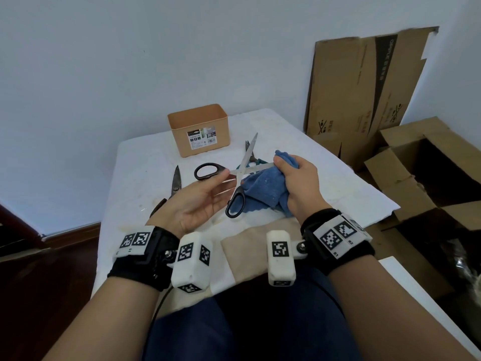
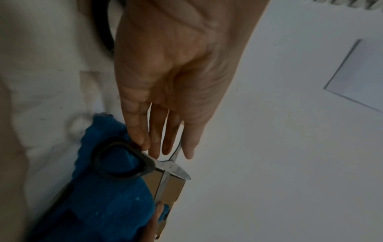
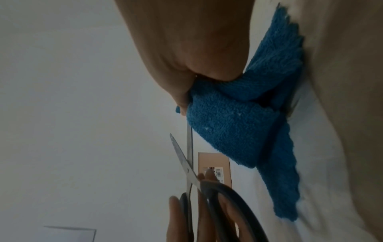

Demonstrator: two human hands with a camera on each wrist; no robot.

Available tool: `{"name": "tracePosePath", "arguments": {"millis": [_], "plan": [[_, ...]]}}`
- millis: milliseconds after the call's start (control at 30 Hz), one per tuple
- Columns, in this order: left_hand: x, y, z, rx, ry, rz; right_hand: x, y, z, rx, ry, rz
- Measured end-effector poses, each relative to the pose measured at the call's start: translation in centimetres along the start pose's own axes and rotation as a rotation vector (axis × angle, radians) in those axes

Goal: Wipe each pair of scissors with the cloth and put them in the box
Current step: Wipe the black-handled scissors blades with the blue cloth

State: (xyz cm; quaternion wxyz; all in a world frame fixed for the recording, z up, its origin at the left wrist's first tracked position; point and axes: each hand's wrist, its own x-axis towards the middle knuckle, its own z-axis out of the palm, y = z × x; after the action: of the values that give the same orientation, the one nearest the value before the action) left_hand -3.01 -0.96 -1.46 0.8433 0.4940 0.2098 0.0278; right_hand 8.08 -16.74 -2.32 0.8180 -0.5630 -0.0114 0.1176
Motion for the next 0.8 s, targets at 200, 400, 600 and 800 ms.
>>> {"name": "tracePosePath", "arguments": {"millis": [200, 400, 600, 800], "plan": [[0.2, -0.5, 0.8, 0.127, 0.004, 0.067, -0.1, 0.3, 0.1, -0.103, -0.044, -0.096], [0.3, -0.3, 0.7, 0.099, 0.088, 0.11, -0.1, 0.4, 0.0, -0.262, -0.12, -0.181], [-0.1, 0.3, -0.5, 0.149, 0.131, 0.15, 0.5, 0.1, -0.5, -0.273, -0.012, -0.263], [-0.6, 0.1, -0.7, 0.258, 0.143, 0.194, -1.0, -0.2, 0.5, -0.366, -0.134, -0.292]]}}
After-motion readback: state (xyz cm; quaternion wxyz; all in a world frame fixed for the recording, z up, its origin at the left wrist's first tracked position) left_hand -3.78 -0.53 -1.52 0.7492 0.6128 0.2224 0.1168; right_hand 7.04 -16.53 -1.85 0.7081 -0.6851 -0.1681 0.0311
